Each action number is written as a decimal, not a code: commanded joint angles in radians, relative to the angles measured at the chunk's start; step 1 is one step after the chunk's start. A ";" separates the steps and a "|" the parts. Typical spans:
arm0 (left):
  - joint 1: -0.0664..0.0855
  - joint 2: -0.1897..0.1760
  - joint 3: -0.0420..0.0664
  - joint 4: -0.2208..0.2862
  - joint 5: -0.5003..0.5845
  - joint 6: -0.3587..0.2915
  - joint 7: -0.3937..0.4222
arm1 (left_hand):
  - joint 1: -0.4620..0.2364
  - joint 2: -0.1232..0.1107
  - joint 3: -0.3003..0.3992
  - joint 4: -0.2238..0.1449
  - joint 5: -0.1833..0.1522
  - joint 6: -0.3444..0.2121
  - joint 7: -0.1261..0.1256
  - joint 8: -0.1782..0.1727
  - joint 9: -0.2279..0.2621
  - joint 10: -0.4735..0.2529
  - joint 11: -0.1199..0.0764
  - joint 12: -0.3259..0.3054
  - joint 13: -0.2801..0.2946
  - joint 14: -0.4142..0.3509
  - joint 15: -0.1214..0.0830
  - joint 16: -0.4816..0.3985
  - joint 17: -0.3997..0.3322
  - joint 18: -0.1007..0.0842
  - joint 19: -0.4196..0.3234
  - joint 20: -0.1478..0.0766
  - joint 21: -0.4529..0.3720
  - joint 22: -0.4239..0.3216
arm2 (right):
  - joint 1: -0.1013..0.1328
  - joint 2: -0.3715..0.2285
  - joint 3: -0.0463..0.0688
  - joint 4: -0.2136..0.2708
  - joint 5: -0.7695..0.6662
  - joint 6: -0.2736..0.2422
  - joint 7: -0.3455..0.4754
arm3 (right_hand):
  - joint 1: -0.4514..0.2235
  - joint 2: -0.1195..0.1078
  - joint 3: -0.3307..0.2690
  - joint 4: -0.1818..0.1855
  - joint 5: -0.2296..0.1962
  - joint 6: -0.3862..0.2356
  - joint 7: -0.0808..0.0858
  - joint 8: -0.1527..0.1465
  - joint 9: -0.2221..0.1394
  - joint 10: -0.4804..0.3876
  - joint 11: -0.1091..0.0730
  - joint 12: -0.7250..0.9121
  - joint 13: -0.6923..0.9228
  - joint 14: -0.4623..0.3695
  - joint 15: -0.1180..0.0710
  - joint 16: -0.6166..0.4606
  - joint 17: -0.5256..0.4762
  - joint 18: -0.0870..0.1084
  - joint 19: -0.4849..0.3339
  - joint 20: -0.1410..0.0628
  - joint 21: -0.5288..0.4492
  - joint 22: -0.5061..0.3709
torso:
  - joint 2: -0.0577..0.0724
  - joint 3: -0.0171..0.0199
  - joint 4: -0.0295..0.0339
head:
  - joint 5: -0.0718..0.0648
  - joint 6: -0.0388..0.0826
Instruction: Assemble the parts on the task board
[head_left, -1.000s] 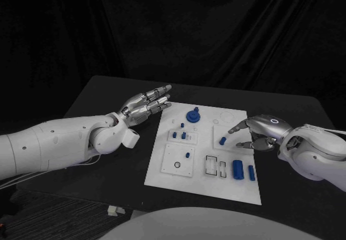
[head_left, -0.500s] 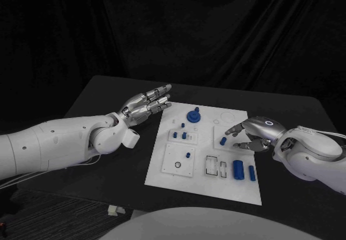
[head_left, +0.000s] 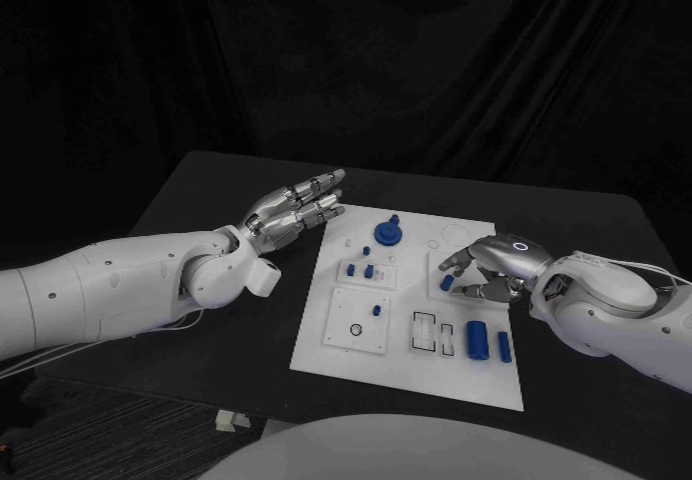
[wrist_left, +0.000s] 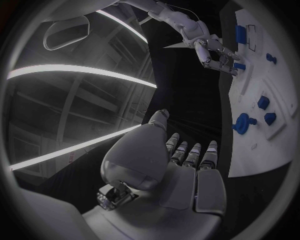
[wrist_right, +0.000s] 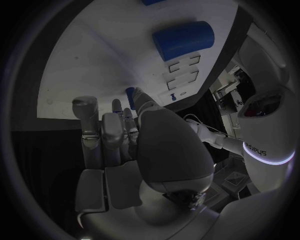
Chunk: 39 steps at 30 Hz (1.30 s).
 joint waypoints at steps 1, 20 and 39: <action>-0.002 0.004 0.001 0.000 0.001 0.006 0.016 | 0.005 0.004 0.000 -0.005 0.004 -0.001 -0.003 0.002 0.000 0.001 0.005 0.003 0.000 0.000 0.009 -0.004 -0.002 0.010 0.000 0.008 0.003 0.000 | -0.003 0.006 0.001 -0.005 -0.005 -0.020 0.005 | -0.006 0.005 0.002 -0.001 -0.005 0.004 0.010 0.002 0.001 0.015 -0.001 -0.009 -0.001 0.009 0.001 0.003 0.001 -0.013 0.010 -0.001 0.008 0.097 | 0.000 -0.0003 -0.0004 | 0.000 0.000; -0.018 0.011 0.001 -0.006 0.001 0.012 0.012 | 0.008 0.010 0.010 -0.013 0.003 -0.001 -0.001 0.002 0.000 0.001 0.006 0.002 0.000 0.000 0.013 -0.004 -0.002 0.010 0.000 0.009 0.003 0.000 | -0.004 0.025 0.001 -0.014 -0.005 -0.003 0.001 | 0.029 -0.004 0.045 0.005 -0.003 0.186 0.064 0.055 0.030 0.076 -0.007 -0.078 -0.001 0.016 -0.006 -0.002 0.005 -0.015 0.017 -0.009 0.010 0.099 | 0.000 -0.0006 -0.0004 | 0.001 0.000; -0.026 0.012 0.001 -0.007 0.001 0.016 0.010 | 0.011 0.014 0.020 -0.023 0.003 -0.002 0.000 0.002 0.000 0.001 0.007 0.002 0.000 0.000 0.016 -0.004 -0.002 0.010 0.000 0.010 0.003 0.000 | -0.004 0.031 0.001 -0.009 -0.005 0.002 0.000 | 0.064 -0.014 0.085 -0.004 0.036 0.238 0.056 0.058 0.036 0.134 -0.019 -0.085 0.001 0.020 -0.016 -0.001 0.010 -0.019 0.025 -0.017 0.042 0.106 | 0.000 -0.0004 0.0000 | 0.004 0.000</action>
